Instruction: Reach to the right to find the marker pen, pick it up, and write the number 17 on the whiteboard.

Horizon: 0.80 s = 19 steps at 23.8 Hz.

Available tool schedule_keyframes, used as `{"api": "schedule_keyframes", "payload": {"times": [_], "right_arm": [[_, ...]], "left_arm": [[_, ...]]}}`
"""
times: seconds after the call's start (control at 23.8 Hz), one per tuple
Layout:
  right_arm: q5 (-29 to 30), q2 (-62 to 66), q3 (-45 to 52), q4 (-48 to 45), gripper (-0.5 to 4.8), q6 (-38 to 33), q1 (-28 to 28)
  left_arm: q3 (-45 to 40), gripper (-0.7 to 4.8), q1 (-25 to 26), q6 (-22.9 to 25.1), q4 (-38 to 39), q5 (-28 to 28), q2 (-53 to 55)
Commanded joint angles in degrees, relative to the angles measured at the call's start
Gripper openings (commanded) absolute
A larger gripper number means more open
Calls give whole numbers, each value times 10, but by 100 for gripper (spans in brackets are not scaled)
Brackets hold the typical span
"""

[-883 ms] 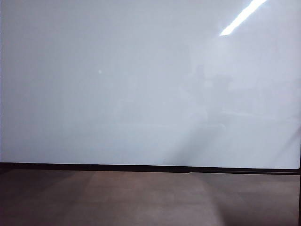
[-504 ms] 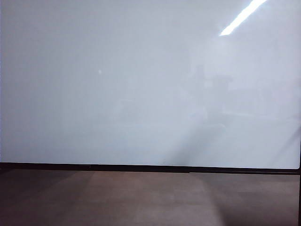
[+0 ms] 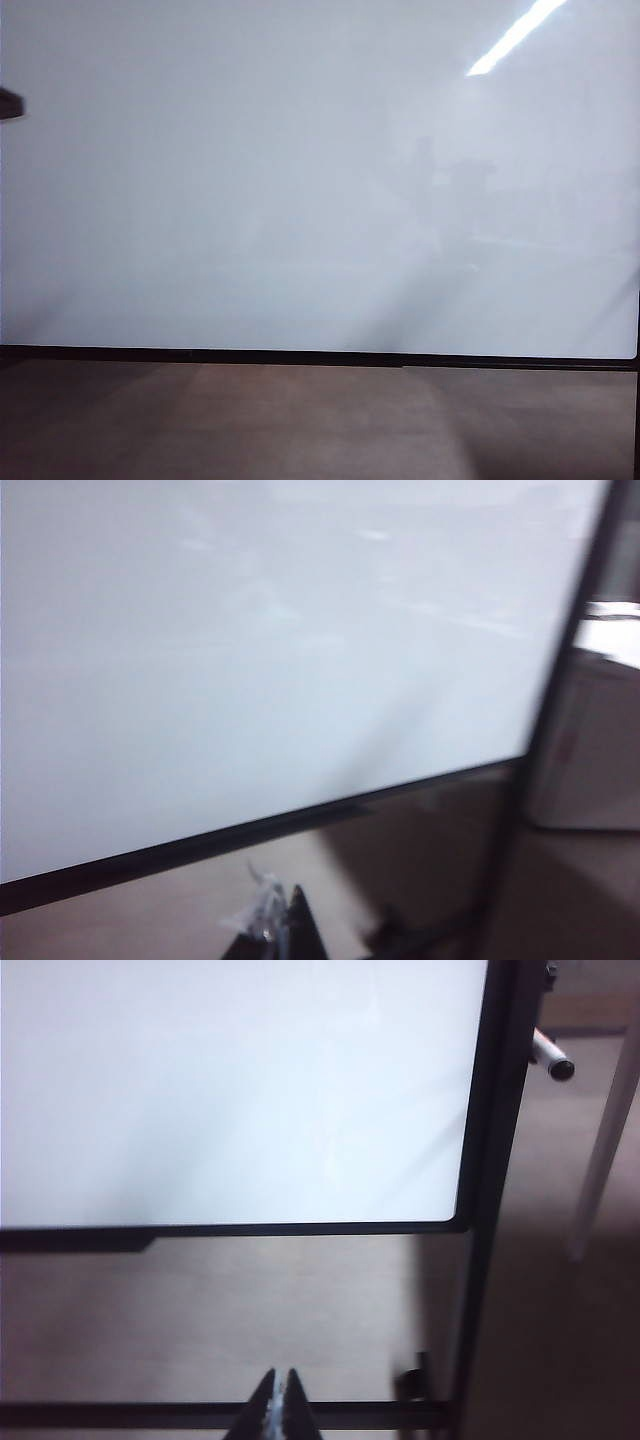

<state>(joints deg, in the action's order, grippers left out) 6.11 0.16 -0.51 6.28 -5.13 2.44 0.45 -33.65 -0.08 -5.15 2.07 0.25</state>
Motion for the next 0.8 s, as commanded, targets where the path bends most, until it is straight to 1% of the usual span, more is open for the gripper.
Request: {"api": "schedule_keyframes", "payload": {"times": [0.04, 0.08, 0.13, 0.17, 0.21, 0.25, 0.34, 0.38, 0.42, 0.5, 0.55, 0.59, 0.63, 0.67, 0.71, 0.76, 0.8], "right_arm": [[-2, 0, -2, -104, -5, -96, -1], [-35, 0, -8, -204, -5, -144, -1], [-64, 0, -17, -244, -5, -165, -1], [-151, 0, -65, -288, -5, -217, 0], [-194, 1, -103, -294, -5, -233, 0], [-245, 19, -172, -306, -5, -226, 0], [-291, 69, -254, -352, -5, -177, 1], [-303, 101, -292, -385, -5, -137, 1], [-304, 150, -344, -431, -5, -71, 1], [-290, 243, -438, -492, -5, 59, 1], [-249, 351, -559, -502, -5, 166, 4], [-230, 397, -617, -488, -4, 191, 8], [-186, 494, -745, -427, -4, 201, 28], [-148, 542, -811, -388, -4, 190, 48], [-68, 617, -910, -325, -5, 156, 93], [-32, 650, -944, -307, -5, 139, 114], [24, 713, -997, -293, -5, 83, 151]], "left_arm": [[0, -5, -61, -2, -5, -2, 0], [0, -5, -76, -2, -4, -5, 0], [0, -5, -80, -2, -4, -9, 0], [0, -5, -84, -2, -5, -9, 0], [0, -5, -84, -2, -4, -8, 0], [0, -5, -84, -2, -5, -8, 0], [0, -5, -84, -2, -4, -8, 0], [0, -5, -84, -2, -4, -8, 0], [0, -5, -84, -2, -4, -8, 0], [0, -5, -84, -2, -4, -8, 0], [0, -5, -84, -2, -4, -8, 0], [0, -5, -84, -2, -4, -8, 0], [0, -5, -84, -2, -4, -7, 0], [0, -5, -84, -2, -4, -8, 0], [0, -5, -84, -2, -4, -8, 0], [0, -5, -84, -2, -4, -8, 0], [0, -5, -83, -2, -4, -8, 0]]}}
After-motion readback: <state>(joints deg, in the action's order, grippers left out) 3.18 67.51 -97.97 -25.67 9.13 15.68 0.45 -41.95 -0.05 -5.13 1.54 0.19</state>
